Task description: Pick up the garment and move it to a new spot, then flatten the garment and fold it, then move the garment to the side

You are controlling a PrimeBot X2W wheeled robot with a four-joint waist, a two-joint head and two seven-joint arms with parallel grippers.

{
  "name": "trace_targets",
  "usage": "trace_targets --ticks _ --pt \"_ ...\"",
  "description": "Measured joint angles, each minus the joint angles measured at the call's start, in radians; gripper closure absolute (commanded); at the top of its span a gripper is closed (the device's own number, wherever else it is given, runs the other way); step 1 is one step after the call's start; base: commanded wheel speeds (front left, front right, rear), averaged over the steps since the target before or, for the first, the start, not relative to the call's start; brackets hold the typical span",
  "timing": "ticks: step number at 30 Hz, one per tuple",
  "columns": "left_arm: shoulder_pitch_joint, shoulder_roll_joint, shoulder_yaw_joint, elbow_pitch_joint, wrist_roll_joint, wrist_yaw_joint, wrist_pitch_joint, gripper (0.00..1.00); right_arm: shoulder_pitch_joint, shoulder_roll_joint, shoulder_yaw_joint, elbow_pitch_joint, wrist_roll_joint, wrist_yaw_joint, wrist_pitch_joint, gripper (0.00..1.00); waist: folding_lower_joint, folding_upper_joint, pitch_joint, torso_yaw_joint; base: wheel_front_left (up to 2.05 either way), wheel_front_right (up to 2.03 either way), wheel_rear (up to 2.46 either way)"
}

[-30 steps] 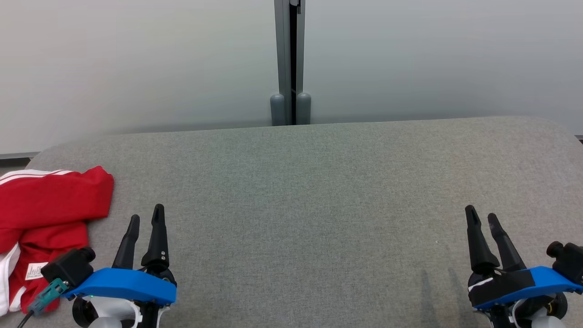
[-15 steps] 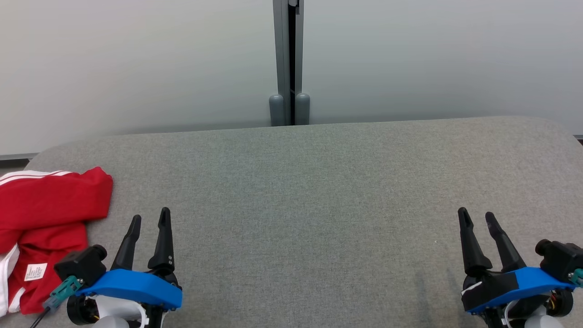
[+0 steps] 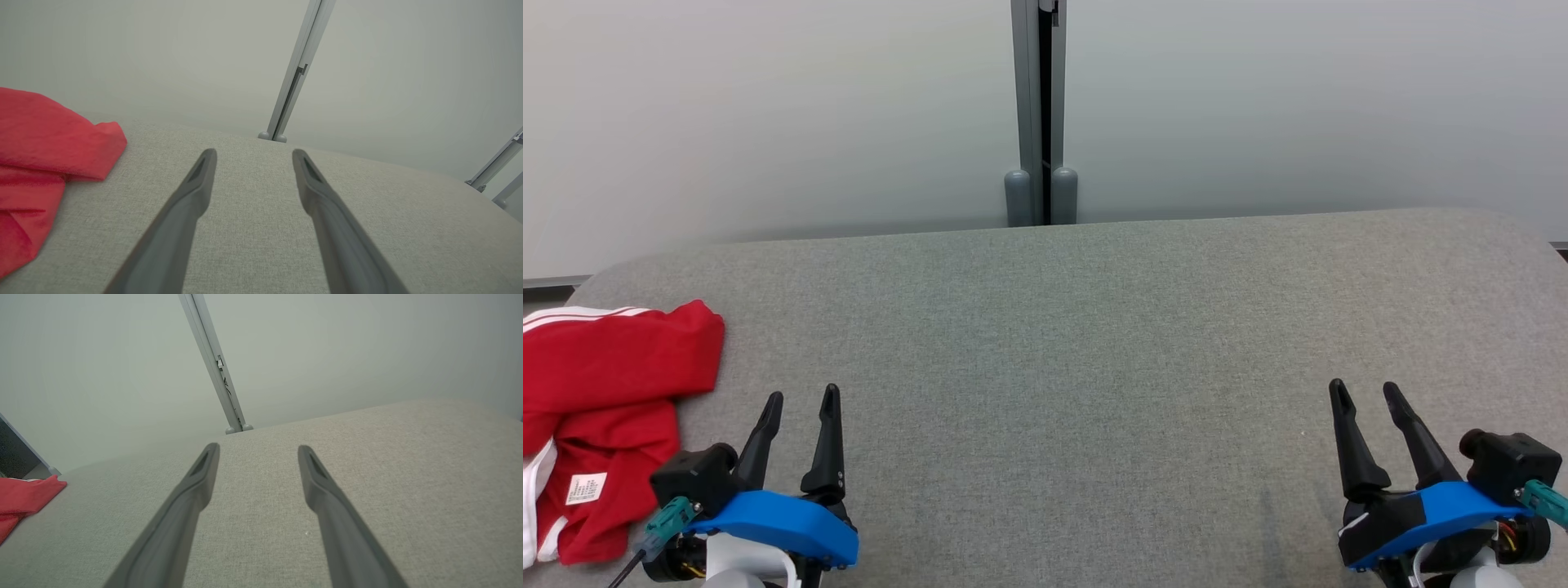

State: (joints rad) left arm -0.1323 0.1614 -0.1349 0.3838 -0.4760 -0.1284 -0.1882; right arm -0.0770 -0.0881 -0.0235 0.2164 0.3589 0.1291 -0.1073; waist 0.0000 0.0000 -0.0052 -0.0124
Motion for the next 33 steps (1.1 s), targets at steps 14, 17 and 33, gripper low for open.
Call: trace_targets --ticks 14,17,33 --pt "-0.015 0.002 -0.01 0.05 0.103 0.005 -0.03 0.0 0.0 0.004 0.002 0.014 -0.1 0.0 -0.006 0.0 0.0 0.0 -0.002 -0.001 0.0 0.0 0.0" --pt "-0.016 0.002 -0.01 0.062 0.12 0.005 -0.035 0.0 0.0 0.005 -0.001 0.016 -0.123 0.0 -0.009 0.0 0.0 0.0 -0.002 -0.001 0.0 0.0 0.0" --pt "-0.026 0.002 -0.011 0.097 0.207 0.01 -0.065 0.0 0.002 0.02 -0.013 0.021 -0.216 0.0 -0.035 0.0 0.0 0.0 -0.003 -0.008 0.0 0.0 0.0"
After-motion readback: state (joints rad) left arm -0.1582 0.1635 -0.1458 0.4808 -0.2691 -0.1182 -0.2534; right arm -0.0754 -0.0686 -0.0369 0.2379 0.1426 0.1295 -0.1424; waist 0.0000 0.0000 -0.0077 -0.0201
